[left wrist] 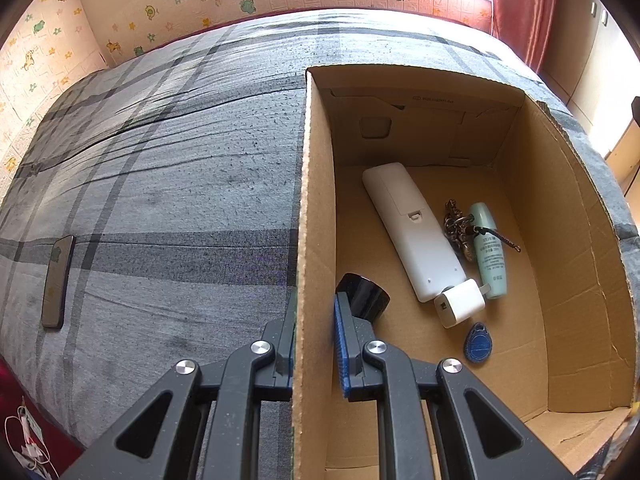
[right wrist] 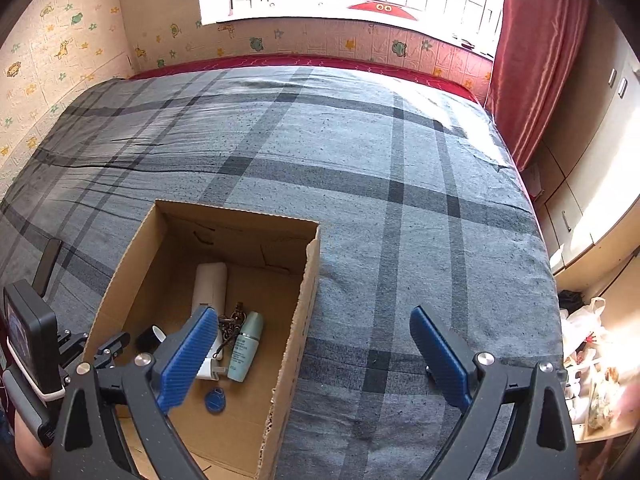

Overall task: Organize rigid objects
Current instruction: 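Move the right gripper out of the box to the white charger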

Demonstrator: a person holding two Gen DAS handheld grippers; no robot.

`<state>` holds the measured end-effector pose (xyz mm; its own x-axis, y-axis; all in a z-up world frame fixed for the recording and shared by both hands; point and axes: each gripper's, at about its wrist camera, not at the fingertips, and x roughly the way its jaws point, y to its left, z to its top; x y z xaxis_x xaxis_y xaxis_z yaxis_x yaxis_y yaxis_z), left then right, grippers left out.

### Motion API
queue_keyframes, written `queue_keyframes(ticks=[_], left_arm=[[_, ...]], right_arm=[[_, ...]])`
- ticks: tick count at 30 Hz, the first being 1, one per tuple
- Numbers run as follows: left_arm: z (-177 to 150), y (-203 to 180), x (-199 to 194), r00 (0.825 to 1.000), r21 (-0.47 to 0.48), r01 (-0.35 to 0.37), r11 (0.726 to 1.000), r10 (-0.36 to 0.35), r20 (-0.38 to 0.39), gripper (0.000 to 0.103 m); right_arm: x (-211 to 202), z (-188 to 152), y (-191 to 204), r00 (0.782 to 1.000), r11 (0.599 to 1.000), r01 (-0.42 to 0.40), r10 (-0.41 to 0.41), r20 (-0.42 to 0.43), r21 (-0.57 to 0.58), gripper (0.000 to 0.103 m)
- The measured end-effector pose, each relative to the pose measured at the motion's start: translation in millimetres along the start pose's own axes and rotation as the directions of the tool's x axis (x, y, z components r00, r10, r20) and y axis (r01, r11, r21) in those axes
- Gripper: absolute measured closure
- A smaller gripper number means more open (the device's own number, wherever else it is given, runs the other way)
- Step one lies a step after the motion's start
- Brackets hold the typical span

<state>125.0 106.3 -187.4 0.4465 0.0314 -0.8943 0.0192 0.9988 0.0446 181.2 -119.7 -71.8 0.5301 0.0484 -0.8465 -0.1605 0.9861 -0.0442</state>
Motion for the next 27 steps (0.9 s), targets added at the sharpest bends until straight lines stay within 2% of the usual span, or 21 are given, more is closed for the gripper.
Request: queue_keyframes(ticks=[16,27], left_arm=[[0,-2,1,1.0,0.005,-0.007,1.0,0.007,0.0,0.087],[0,-3,0,1.0,0.009,-0.013,1.0,0.013,0.0,0.087]], right_arm=[[26,-13,-96,0.993,0.98,0.114,-0.106,-0.059,0.164,0.0],[81,-40,-147,0.975,0.95,0.183,-0.142,-0.171,0.253,0.0]])
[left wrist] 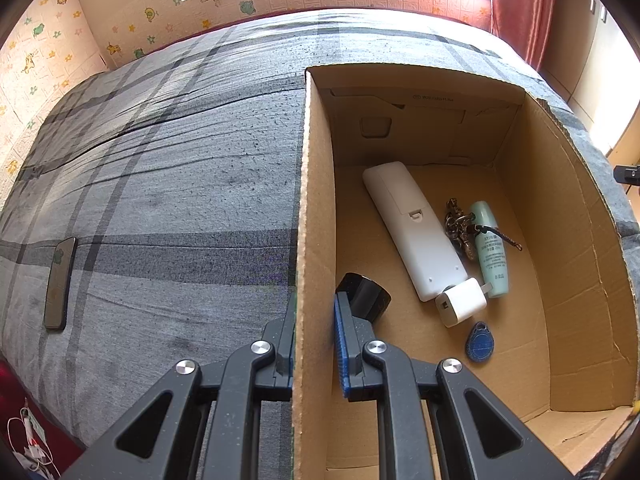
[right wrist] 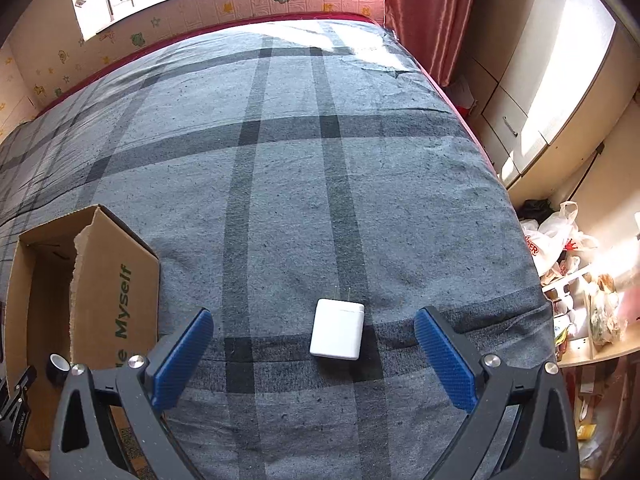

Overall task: Organize rigid objects
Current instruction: 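Move the right gripper out of the box to the white charger, then grasp the white charger with the right gripper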

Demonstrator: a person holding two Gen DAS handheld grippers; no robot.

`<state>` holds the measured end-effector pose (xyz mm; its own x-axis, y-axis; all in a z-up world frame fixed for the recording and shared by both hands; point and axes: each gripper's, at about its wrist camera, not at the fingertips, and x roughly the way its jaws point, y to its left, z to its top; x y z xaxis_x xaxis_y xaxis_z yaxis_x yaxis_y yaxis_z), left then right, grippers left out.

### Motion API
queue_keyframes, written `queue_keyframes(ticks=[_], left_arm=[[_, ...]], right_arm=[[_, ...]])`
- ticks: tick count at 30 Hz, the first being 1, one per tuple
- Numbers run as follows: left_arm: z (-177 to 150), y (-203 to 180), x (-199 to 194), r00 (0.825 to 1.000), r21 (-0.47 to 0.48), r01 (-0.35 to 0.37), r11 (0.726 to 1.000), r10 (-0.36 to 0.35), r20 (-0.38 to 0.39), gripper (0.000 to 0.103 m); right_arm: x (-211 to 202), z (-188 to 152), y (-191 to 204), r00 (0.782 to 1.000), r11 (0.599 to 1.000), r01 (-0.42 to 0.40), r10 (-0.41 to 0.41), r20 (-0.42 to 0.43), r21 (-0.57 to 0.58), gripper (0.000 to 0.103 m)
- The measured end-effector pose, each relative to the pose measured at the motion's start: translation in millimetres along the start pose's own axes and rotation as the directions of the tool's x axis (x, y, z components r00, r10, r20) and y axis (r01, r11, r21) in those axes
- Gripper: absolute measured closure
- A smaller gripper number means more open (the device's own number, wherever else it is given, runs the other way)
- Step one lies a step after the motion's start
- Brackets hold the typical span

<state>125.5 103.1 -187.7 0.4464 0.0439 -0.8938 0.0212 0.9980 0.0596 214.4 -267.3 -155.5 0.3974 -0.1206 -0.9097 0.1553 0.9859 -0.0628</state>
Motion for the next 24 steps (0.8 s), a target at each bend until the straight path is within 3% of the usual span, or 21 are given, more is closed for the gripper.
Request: queue_keyframes(ticks=[10,24], left_arm=[[0,0,0,1.0,0.0,-0.002,1.0,0.002,0.001,0.087],[0,0,0,1.0,-0.001,-0.002,1.0,0.002,0.0,0.087]], right_arm=[[73,-10,-26,0.993,0.998,0.032,-0.025,-0.119,0.054,0.0],[113,-15,-39,0.988,0.997,0.037,-0.026,-0.154,0.069,0.0]])
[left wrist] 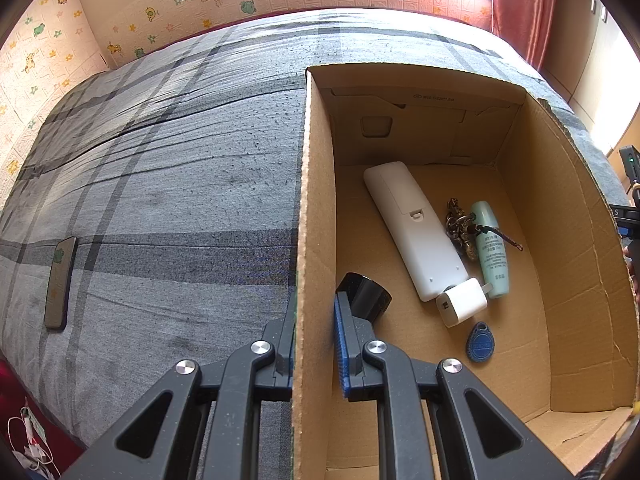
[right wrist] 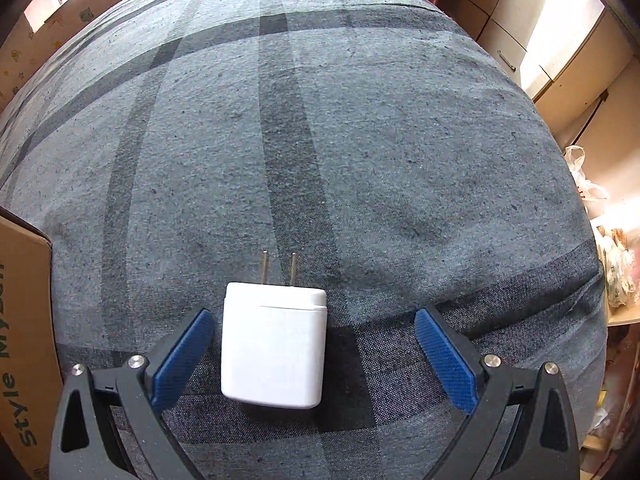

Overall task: Organize rigid objects
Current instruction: 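Grasp the white charger with the right gripper, then lift the white charger and carry it over the box with the right gripper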

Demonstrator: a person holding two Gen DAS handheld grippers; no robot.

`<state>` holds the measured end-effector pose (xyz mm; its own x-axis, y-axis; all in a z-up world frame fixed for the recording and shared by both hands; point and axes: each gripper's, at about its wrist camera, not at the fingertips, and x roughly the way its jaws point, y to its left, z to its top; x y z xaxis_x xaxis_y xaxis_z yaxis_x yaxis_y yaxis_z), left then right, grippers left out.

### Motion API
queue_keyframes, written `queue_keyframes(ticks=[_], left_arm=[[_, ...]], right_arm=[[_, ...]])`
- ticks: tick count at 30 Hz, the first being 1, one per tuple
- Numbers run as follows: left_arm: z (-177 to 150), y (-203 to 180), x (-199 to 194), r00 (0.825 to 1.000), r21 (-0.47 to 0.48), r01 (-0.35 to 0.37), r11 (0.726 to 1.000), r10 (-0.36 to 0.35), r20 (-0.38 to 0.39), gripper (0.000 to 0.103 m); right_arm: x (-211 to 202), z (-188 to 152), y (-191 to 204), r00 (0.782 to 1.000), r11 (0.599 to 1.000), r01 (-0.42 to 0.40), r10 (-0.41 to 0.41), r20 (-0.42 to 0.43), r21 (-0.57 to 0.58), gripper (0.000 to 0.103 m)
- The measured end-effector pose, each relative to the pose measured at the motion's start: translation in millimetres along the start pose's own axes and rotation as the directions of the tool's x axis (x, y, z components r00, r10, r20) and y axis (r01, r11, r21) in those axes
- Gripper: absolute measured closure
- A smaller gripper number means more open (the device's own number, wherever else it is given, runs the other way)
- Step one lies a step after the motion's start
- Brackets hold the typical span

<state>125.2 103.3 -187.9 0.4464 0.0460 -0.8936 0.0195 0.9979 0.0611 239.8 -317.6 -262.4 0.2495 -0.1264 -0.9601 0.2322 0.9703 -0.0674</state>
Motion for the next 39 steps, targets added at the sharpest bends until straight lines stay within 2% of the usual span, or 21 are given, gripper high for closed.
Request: queue_keyframes(ticks=[8,10,11,12,13,25,35,39], left_arm=[[1,0,0,1.0,0.002,-0.004,1.0,0.004,0.0,0.087],[0,0,-1,1.0,0.001,-0.004,1.0,0.004,0.0,0.087],[0,-1,-1,1.0,0.002,-0.005,1.0,0.005,0.001,0.087],[0,-1,-1,1.0,0.002,-0.006,1.0,0.006,0.001,0.087],[0,-1,-1,1.0,0.001,-0.005,1.0,0.005,0.001,0.087],[0,0,-1,1.0,-0.002,-0.006,1.0,0.006,0.001,0.087],[0,1,-1,1.0,-0.003,-0.003,1.0,0.003,0.0,0.087],[0,1,-1,1.0,-0.004,-0.002,1.0,0.002,0.001,0.087]], right_arm=[[-2,1,-1,1.0,1.0,-0.01,0.01,-0.006,0.001,0.002],[-6,-1,0,1.0,1.0,-0.018,0.018,-0.003,0.002,0.017],[-9,-1,-1,1.0,1.0,-0.016,0.016,-0.001,-0.002,0.03],[-12,-3,0,1.0,1.0,-0.028,0.028,0.003,-0.006,0.051],[-15,-3,1,0.999,0.999,-0.034,0.034,0.007,-0.005,0.057],[-34,-20,19,0.997,0.997,-0.063,0.065,0.052,-0.037,0.058],[-89,-20,42,0.993,0.993,-0.078,0.086,0.085,-0.094,0.058],[-121,-7,52,0.99,0.988,-0.066,0.082,0.115,-0.137,0.058]])
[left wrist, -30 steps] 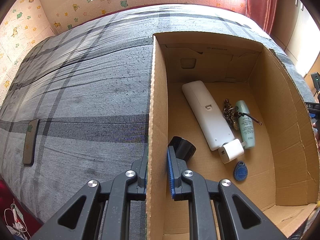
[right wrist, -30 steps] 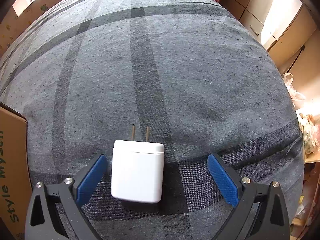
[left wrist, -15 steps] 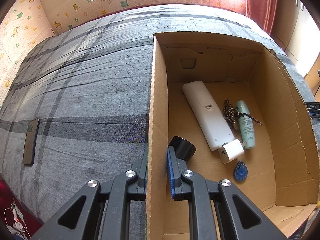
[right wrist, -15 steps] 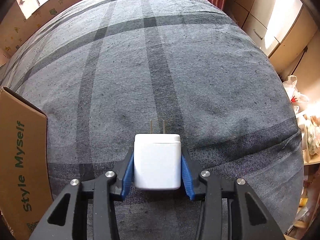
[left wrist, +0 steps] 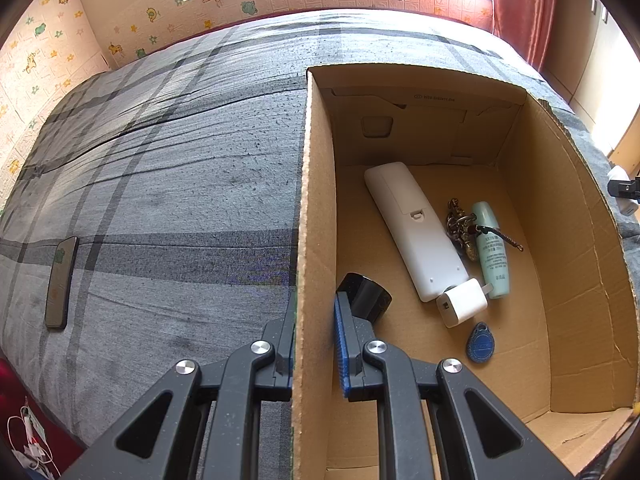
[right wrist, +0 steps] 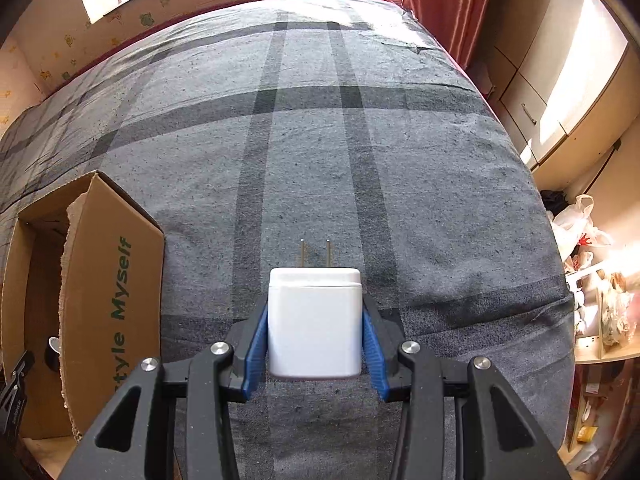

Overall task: Organize rigid objects
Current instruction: 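Lift the white charger and carry it over the box with the right gripper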

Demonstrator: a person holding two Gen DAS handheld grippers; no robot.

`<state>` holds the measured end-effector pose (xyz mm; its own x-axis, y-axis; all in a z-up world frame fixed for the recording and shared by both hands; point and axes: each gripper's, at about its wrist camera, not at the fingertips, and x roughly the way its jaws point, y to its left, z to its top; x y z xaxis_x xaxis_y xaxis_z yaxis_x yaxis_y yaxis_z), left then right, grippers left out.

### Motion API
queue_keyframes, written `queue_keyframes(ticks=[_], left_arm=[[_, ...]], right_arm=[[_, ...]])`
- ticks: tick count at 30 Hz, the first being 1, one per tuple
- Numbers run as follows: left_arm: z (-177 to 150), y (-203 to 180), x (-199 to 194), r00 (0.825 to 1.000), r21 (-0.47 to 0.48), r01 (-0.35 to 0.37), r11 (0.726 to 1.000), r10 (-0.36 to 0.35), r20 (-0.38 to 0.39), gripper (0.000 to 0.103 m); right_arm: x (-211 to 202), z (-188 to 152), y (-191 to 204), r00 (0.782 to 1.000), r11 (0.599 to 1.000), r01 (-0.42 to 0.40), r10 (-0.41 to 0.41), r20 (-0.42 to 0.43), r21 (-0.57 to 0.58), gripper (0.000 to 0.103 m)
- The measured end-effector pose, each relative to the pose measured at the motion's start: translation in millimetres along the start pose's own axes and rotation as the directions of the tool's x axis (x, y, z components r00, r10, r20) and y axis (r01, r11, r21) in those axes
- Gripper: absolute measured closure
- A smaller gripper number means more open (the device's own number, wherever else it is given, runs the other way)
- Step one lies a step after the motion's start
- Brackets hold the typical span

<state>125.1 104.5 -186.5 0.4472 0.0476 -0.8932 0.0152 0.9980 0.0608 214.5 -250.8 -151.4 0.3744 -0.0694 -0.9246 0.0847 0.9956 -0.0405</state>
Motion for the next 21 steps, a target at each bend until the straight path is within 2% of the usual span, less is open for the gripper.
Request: queue_keyframes(ticks=[12,21], left_arm=[[0,0,0,1.0,0.0,0.002,1.0,-0.002,0.0,0.087],[0,0,1,1.0,-0.001,0.002,1.0,-0.002,0.0,0.087]], right_arm=[[-62,6,57,0.994,0.992,-0.057,0.067,0.084,-0.112,0.058],[-84,-1,105,0.986,0.97,-0.119,0.14,0.088,-0.214,0.058]])
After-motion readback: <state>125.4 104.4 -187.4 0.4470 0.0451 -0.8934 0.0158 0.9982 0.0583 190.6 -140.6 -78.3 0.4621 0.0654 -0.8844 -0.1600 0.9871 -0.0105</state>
